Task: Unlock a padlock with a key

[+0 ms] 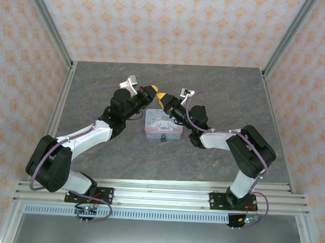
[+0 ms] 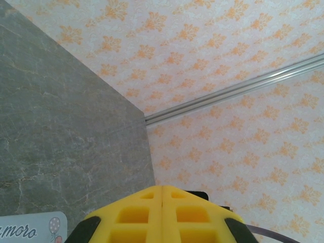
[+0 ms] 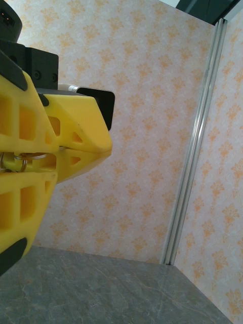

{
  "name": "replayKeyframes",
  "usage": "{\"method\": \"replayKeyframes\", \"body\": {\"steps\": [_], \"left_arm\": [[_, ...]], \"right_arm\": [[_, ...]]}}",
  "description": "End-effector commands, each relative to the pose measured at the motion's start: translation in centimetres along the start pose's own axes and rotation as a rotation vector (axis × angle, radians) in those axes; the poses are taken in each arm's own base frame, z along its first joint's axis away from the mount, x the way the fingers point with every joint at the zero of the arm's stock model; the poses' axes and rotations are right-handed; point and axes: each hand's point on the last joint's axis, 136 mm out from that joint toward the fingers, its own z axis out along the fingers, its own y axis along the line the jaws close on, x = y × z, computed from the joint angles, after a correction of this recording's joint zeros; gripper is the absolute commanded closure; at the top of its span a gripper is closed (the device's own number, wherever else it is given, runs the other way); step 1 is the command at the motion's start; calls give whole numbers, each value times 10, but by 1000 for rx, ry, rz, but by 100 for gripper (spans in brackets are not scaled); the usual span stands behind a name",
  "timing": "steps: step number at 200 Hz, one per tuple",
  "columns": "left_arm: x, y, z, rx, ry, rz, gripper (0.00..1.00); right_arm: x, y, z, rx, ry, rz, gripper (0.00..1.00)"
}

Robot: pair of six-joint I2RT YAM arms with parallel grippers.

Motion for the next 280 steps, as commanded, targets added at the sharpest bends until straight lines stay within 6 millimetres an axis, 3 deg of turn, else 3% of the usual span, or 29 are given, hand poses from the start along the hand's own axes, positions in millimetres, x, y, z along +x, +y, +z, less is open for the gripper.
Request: {"method": "replayKeyframes", "body": {"steps": [1, 21, 88, 210, 254, 280], "left_arm": [[-6, -24, 3, 65, -19, 28, 100], [-5, -23, 2, 65, -20, 25, 100], [-7, -19, -10, 56, -42, 14, 100], [-9, -19, -10, 41, -53, 14, 100], [-10, -18, -9, 41, -58, 10, 100], [-11, -19, -10, 42, -60, 13, 100]], "right_arm": [[5, 18, -2, -50, 16, -21, 92], [3, 19, -1, -52, 8, -21, 100], [-4, 13, -3, -27, -34, -16, 100], [-1, 8, -5, -18, -27, -11, 100], [-1, 10, -7, -29, -26, -9, 52], [-3, 8, -11, 0, -40, -34, 44]]}}
